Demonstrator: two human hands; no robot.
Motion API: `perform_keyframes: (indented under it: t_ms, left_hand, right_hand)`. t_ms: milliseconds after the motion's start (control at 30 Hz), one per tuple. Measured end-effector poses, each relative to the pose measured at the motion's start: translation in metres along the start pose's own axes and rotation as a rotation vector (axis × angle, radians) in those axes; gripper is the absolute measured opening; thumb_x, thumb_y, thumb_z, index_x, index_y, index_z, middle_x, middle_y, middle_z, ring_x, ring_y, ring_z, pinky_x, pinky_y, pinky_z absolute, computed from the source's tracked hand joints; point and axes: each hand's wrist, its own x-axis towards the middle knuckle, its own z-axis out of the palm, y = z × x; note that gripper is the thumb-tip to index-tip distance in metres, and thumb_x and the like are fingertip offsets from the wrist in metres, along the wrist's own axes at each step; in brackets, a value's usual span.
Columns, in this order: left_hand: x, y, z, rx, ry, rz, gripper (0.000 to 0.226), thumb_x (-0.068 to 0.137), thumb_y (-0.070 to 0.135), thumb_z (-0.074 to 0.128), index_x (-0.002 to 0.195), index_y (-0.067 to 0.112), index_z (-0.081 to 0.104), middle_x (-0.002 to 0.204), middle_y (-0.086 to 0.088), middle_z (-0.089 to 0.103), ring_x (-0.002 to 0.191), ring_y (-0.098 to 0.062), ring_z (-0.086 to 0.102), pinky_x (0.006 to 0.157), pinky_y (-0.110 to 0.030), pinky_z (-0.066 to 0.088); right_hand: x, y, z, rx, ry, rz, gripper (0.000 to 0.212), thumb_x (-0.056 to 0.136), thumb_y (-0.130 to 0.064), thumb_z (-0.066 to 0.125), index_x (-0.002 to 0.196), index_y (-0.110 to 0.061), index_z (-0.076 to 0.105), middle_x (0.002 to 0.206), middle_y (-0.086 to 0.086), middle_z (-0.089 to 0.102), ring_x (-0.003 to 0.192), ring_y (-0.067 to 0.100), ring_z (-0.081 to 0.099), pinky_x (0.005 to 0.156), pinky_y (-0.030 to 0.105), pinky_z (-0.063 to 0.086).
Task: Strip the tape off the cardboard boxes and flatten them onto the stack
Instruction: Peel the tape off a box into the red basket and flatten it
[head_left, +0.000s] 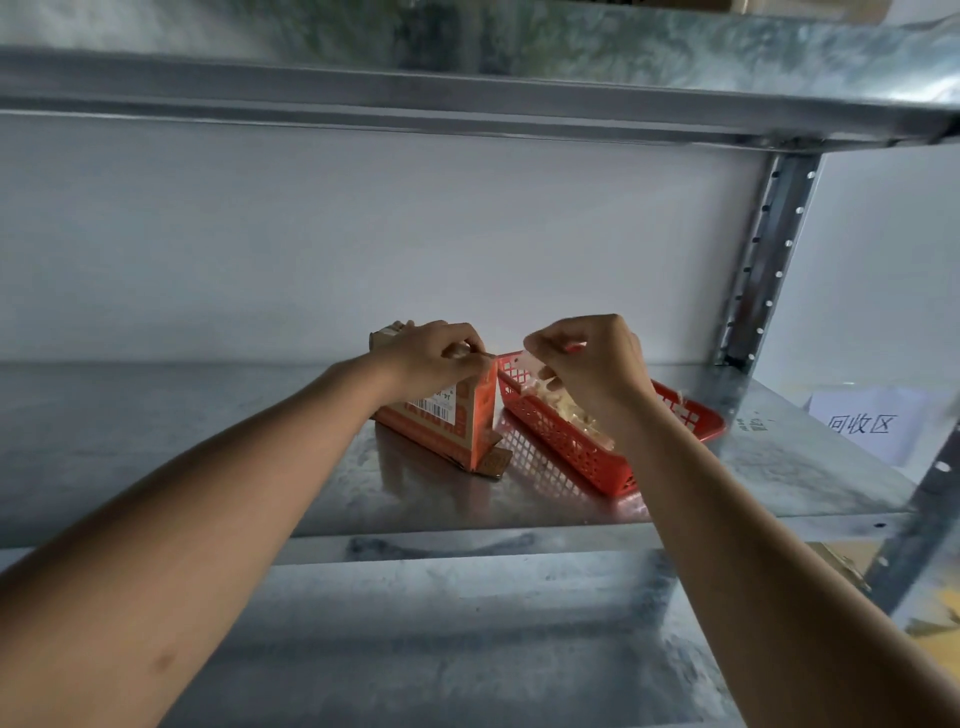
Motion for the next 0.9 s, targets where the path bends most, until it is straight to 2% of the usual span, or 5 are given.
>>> perform_keyframes:
  t_ms: [200,433,567,700,900]
  left_hand:
    - [-0.007,-0.002,0.002,-0.118,0.012,-0.058,0.023,0.094,0.059,0.062,0.112,0.046,0.068,0.115,0.019,0.065,0.108,0.004,0.054,0.077,-0.012,0.026]
    - [-0.006,0.000,0.002,-0.122,-0.007,-0.080,0.022,0.095,0.060,0.061,0.111,0.047,0.068,0.116,0.018,0.063,0.109,0.000,0.055,0.078,-0.016,0.030]
    - [-0.006,0.000,0.002,-0.129,-0.016,-0.073,0.022,0.095,0.059,0.061,0.111,0.046,0.068,0.116,0.017,0.064,0.109,-0.001,0.056,0.079,-0.018,0.032]
    - [-0.004,0.000,0.003,-0.122,-0.011,-0.070,0.020,0.097,0.057,0.061,0.112,0.046,0.068,0.114,0.015,0.064,0.108,-0.001,0.055,0.078,-0.017,0.032]
    - [-0.006,0.001,0.003,-0.101,-0.007,-0.078,0.022,0.097,0.058,0.060,0.113,0.045,0.068,0.112,0.016,0.064,0.104,0.001,0.054,0.077,-0.015,0.029]
  right_hand:
    - [0.006,0.027,-0.011,-0.165,-0.006,0.089,0.025,0.072,-0.035,0.094,0.085,-0.023,0.075,0.069,-0.004,0.076,0.054,0.012,0.073,0.067,0.040,0.065]
    - [0.007,0.055,-0.019,-0.358,-0.009,0.070,0.017,0.075,-0.037,0.091,0.083,-0.028,0.080,0.067,-0.011,0.074,0.055,0.009,0.070,0.067,0.040,0.064]
    - [0.006,0.066,-0.021,-0.423,-0.061,0.042,0.016,0.081,-0.031,0.086,0.093,-0.021,0.082,0.080,-0.007,0.074,0.063,0.013,0.070,0.067,0.038,0.063]
    - [0.007,0.071,-0.021,-0.527,-0.083,0.022,0.010,0.082,-0.030,0.086,0.090,-0.028,0.081,0.090,-0.005,0.069,0.070,0.014,0.063,0.058,0.029,0.055]
    - [0.012,0.073,-0.022,-0.508,-0.044,-0.021,0.015,0.074,-0.032,0.092,0.082,-0.026,0.081,0.077,-0.008,0.073,0.071,0.012,0.069,0.062,0.028,0.057]
